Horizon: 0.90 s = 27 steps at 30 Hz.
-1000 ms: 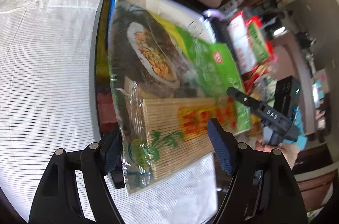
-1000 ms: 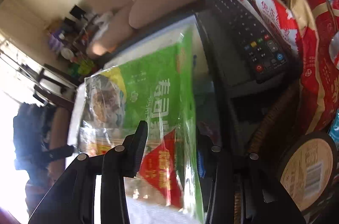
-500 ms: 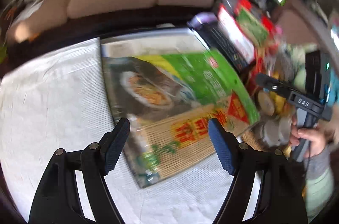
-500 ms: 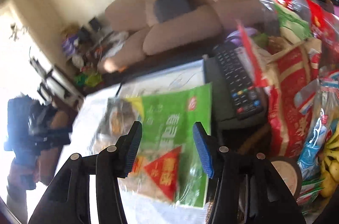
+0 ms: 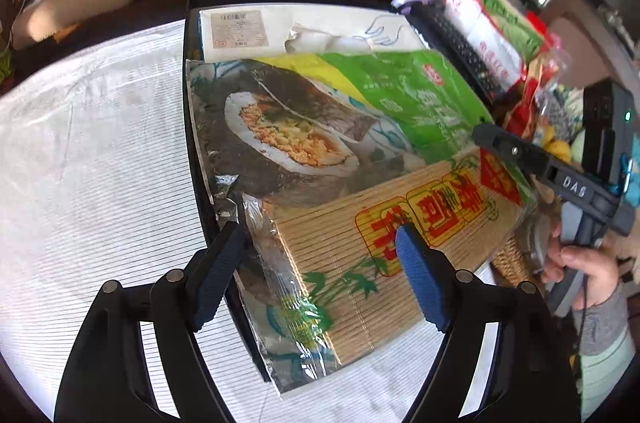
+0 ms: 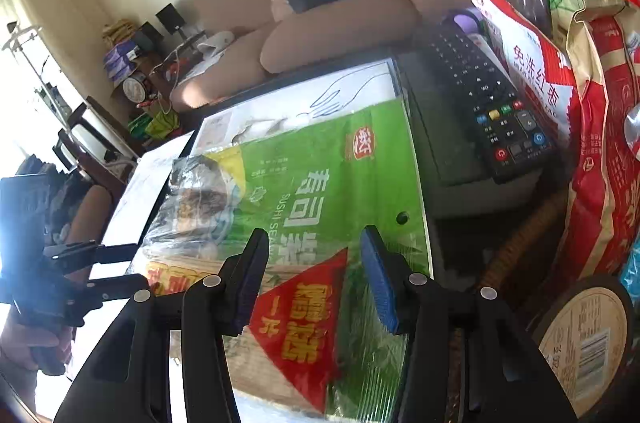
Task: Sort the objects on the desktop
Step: 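Carry the green bag onto the black box with the right gripper, then open the right gripper to release the bag on the box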
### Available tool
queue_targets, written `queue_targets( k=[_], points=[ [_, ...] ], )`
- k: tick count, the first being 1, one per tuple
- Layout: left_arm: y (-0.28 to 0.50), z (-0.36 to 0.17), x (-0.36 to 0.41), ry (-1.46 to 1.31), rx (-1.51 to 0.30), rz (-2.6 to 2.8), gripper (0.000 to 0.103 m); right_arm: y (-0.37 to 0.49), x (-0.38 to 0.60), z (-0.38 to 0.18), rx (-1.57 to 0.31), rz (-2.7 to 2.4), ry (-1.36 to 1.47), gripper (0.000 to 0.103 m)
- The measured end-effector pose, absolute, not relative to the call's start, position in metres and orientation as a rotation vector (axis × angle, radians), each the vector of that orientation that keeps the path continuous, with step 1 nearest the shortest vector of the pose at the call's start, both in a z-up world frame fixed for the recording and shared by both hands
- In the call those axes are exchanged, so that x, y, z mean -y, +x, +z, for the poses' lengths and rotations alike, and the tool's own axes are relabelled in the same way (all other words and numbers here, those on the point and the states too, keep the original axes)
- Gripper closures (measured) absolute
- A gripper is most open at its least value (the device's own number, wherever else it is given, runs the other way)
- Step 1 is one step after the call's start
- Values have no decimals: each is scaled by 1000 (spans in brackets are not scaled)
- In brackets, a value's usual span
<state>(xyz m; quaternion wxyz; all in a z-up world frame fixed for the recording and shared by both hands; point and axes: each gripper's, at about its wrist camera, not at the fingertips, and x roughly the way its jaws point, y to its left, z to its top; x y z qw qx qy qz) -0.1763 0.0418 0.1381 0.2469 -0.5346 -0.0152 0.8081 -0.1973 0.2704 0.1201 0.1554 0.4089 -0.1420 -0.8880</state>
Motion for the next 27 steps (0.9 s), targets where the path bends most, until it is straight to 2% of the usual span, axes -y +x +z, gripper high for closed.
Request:
queue_targets(
  k=[3,7,14,18,20,21,22,23,25,27],
  points=[
    [-178,137,-35,-1453,96,2198,29,-196,-272,124,437,-2557,1146,53],
    [-174,159,-26,-1410,116,2211,27,-187,-281,144,531,-2558,1053,51],
    [-148,189,-17,-1376,126,2221,27,-167,-281,166,501,-2577,1106,51],
    [-120,192,-15,-1371,99,2241,24,-141,-277,167,452,-2593,1123,51],
    [-101,191,-13,-1373,79,2261,16,-125,-272,165,407,-2604,1169,50],
    [-90,189,-11,-1375,66,2274,8,-118,-268,164,377,-2615,1192,48],
    [-79,187,-9,-1377,52,2288,0,-108,-263,164,326,-2641,1212,40],
    [-70,185,-7,-1379,40,2303,0,-100,-258,164,285,-2662,1220,30],
    [-52,177,-5,-1404,1,2329,0,-81,-245,161,204,-2684,1220,16],
    [-38,168,-4,-1431,-32,2349,0,-66,-231,155,153,-2688,1238,13]
  ],
)
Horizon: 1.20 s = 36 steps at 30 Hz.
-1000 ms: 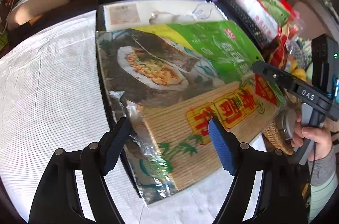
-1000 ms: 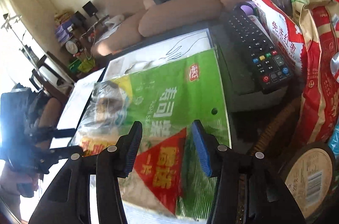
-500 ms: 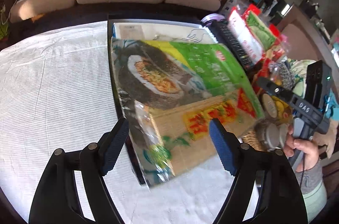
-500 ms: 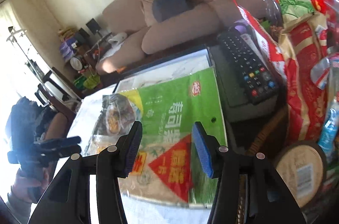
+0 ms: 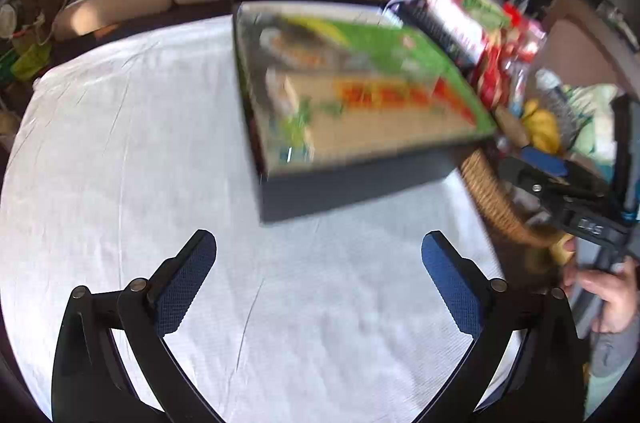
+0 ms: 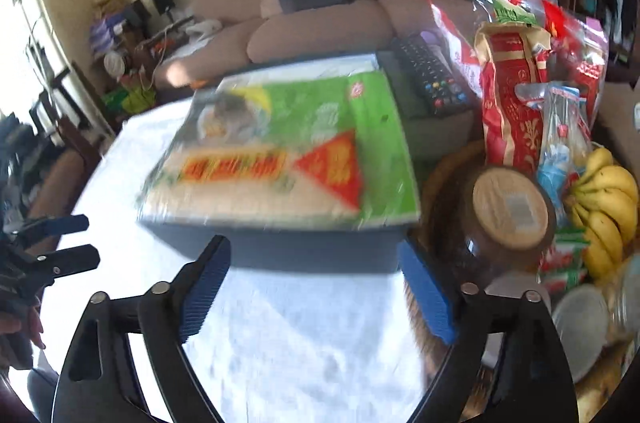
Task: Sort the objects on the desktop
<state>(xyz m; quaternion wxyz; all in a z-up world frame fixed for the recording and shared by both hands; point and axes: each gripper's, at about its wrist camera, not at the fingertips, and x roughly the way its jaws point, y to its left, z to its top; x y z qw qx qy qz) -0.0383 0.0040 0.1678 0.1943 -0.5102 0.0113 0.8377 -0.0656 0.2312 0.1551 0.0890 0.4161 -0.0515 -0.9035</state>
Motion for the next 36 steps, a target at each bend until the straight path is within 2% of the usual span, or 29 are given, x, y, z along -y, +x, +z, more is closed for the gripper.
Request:
queue_targets(
  k=[2,3,15,25,36],
  points=[
    [-25,161,-3,-1449,-36,2378,0,-55,-222,149,161,-2668,1246,2],
    [-19,158,-2,-1451,-30,2391,0,-51,-219,147,165,-2665,1252,0],
    [40,120,11,-1478,67,2549,0,6,-189,125,138,-2734,1249,0],
    [71,74,6,-1487,26,2687,0,33,-175,61,107,-2729,1336,0],
    [70,33,-2,-1485,-35,2737,0,27,-174,22,53,-2780,1364,0]
  ],
)
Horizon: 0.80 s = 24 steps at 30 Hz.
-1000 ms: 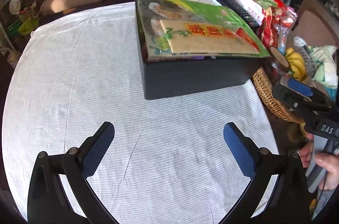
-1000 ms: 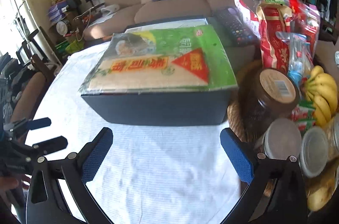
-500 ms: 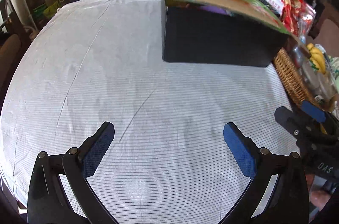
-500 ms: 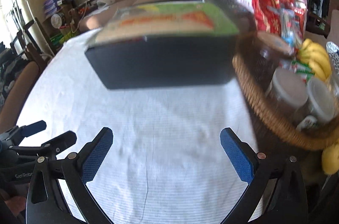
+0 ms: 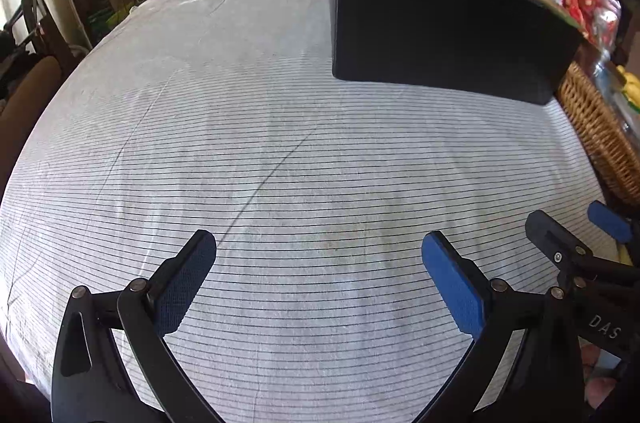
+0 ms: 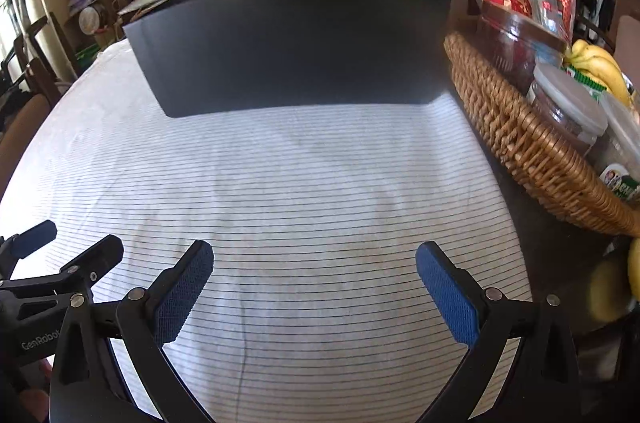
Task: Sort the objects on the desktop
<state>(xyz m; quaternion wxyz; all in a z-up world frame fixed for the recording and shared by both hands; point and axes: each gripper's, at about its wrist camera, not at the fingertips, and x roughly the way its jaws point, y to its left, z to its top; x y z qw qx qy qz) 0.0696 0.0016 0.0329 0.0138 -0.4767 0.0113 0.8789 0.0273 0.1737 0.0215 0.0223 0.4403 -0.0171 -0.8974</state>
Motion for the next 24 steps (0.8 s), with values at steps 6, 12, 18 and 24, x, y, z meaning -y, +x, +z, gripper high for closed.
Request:
queue_targets(
  k=[6,12,18,24],
  points=[
    [67,16,-9,-1485,-66,2760,0,24,-180,7,85,-2776,1394,0],
    [70,10,-4,-1467,5,2776,0,25,-181,3,61,-2796,1376,0],
    [66,10,-1,-1462,6,2773,0,24,-182,3,26,-2797,1391,0],
    [67,10,2,-1454,-6,2761,0,24,-184,4,2,-2799,1401,0]
  ],
)
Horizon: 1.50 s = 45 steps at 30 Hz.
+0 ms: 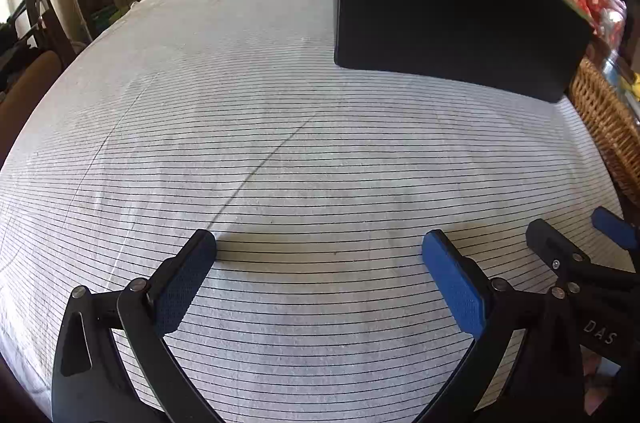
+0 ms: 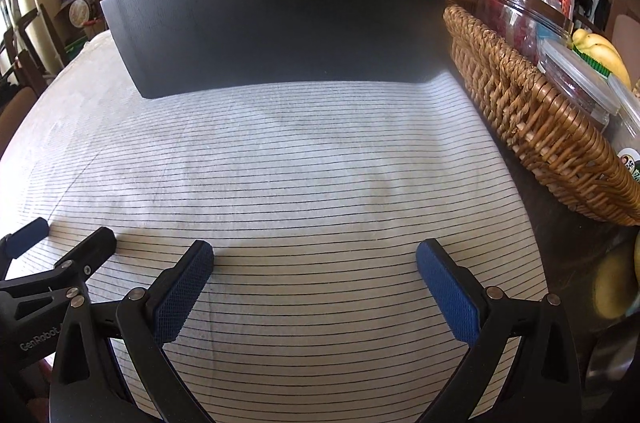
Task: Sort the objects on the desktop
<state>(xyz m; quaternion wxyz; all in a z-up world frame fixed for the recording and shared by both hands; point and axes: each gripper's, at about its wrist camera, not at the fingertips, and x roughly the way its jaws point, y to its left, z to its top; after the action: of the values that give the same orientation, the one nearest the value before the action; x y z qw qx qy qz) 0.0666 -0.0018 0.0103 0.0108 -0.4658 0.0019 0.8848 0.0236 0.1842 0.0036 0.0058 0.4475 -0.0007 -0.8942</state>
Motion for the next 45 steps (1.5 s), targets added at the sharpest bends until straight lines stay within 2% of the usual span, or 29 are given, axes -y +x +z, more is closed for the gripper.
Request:
queue_targets(
  k=[45],
  points=[
    [72,11,3,-1456,4,2772,0,21,-189,9,-23,-2804,1409,0]
  ],
)
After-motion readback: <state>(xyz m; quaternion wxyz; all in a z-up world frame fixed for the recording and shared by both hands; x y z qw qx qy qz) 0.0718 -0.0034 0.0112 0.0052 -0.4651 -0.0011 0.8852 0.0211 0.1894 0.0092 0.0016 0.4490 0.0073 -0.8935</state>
